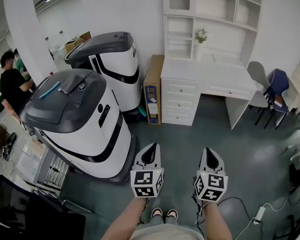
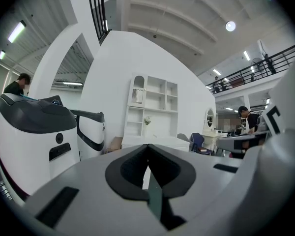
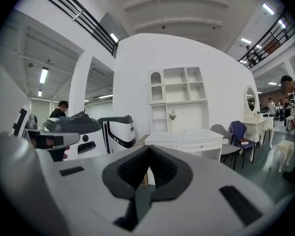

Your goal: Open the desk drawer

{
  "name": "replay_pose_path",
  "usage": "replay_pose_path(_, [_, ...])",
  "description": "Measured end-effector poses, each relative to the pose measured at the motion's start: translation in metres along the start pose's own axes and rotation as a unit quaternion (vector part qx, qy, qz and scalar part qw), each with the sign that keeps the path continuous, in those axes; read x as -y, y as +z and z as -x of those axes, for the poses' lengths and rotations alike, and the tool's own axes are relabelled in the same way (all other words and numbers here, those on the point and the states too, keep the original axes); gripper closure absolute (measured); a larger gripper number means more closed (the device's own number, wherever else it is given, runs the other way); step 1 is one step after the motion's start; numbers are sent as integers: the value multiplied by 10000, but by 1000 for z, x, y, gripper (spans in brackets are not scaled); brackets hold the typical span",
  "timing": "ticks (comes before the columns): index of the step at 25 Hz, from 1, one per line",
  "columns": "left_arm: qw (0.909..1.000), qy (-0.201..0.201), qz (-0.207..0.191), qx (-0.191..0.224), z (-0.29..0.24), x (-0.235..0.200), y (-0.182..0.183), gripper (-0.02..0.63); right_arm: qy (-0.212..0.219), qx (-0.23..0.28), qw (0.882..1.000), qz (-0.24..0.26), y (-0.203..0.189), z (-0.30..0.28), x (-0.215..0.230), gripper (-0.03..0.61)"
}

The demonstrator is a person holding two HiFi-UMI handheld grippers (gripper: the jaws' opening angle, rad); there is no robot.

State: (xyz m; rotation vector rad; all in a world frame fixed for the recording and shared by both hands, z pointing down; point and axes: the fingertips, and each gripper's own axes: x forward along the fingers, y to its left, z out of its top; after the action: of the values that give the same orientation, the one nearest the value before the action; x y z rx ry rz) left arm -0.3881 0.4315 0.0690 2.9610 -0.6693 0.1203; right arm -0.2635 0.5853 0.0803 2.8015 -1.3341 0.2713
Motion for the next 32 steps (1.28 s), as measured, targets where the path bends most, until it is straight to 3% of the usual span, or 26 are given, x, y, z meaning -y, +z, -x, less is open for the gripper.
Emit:
replay_pose_path(3, [10000, 4, -39, 22, 0, 0, 2, 597, -16, -13, 10000, 26, -1, -1, 2, 568])
replay_pose_path(6, [10000, 25, -38, 17, 0, -2, 2, 597, 53, -44, 10000, -31, -1, -3, 2, 475])
replay_pose_path(10, [10000, 56, -39, -1, -1, -6, 1, 597, 42, -53, 9999, -82, -1, -6, 3, 482])
replay_pose_path(14, [10000, 82, -37, -9, -3, -12, -1, 597, 36, -112, 9999, -92, -4, -12, 1, 442])
replay_pose_path(32, [10000, 8, 20, -67, -24, -69, -7, 597, -221, -215, 9994, -172, -12, -45, -26, 449])
